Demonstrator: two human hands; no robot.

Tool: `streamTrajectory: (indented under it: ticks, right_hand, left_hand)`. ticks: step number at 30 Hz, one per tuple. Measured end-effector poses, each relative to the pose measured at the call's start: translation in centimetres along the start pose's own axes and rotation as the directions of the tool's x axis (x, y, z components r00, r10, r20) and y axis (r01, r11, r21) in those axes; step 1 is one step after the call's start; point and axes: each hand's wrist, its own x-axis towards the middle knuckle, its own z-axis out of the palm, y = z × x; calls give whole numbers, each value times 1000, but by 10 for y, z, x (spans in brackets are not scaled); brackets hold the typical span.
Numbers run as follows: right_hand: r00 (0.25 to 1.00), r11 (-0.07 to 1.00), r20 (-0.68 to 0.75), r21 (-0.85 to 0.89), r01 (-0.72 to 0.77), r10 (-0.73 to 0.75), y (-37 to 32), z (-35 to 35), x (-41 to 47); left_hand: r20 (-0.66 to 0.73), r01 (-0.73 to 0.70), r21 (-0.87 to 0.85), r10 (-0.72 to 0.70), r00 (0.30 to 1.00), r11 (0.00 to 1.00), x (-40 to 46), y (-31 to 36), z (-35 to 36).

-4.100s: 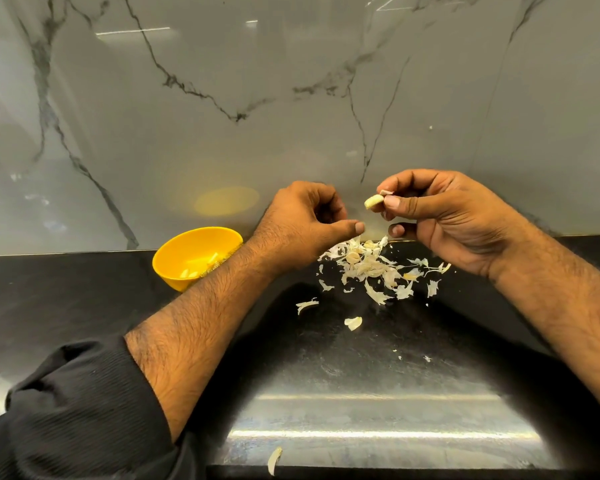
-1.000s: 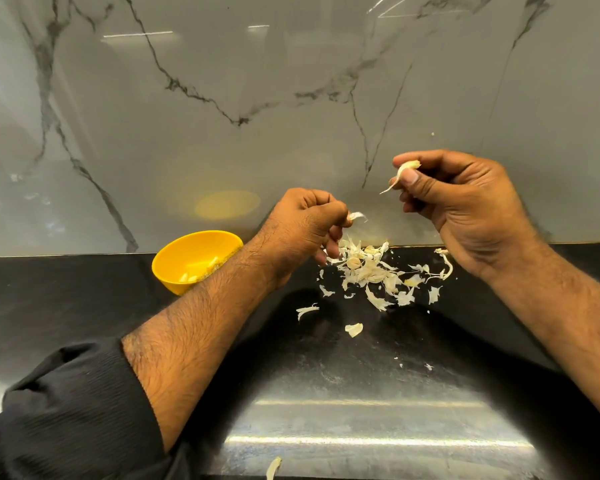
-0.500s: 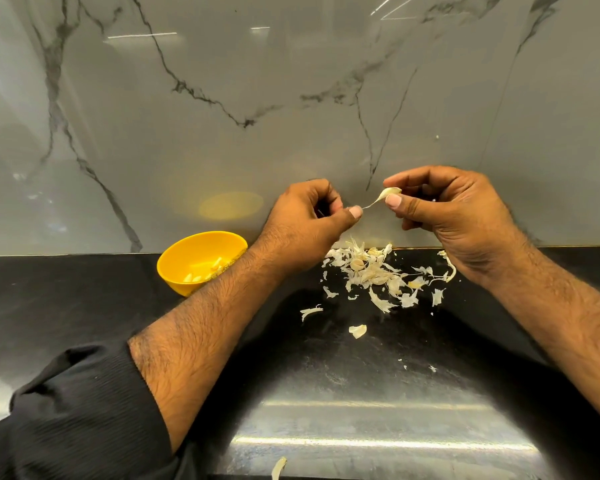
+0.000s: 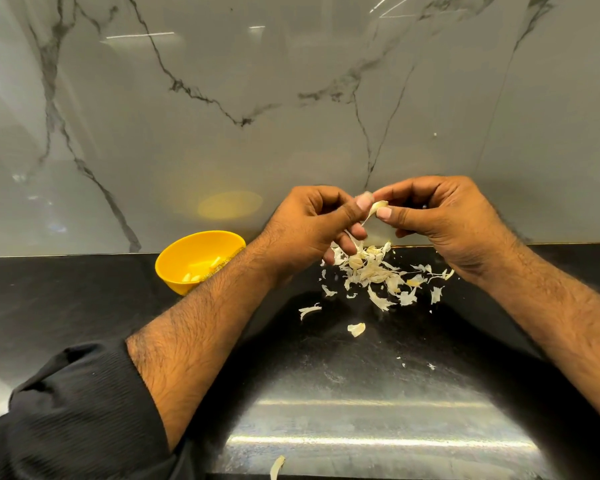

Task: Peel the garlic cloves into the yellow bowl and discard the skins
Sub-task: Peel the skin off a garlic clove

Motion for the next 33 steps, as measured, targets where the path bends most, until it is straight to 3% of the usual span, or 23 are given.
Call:
streamTrajectory:
  ticks: [10,13,17,22,27,33]
  right_hand:
    - [999,1000,40,0,5,-5,-2,1,-1]
    - [997,997,26,30,-71,70,-2,2,-1]
    - [988,979,-87,-149,-140,128,4,0,3]
    - [985,989,92,-6,-149,149,-3,1,0]
    - [992,992,56,-75,-105,109,1,2,1]
    - [990,993,85,-17,-115,116,2,4,0]
  left_hand:
    - [-34,-41,47,42,999,998,0,-3,1]
    - [-56,-43,53,46,997,998,1,-4,-2]
    - [-97,-49,65,55,994,997,2,-3,-4]
    - [-139,-34,115,50,989,993,4,-6,-3]
    - [-110,-48,152,65,992,987,4,-8,-2]
    - [-110,-86,216,111,988,973,4,-8,0]
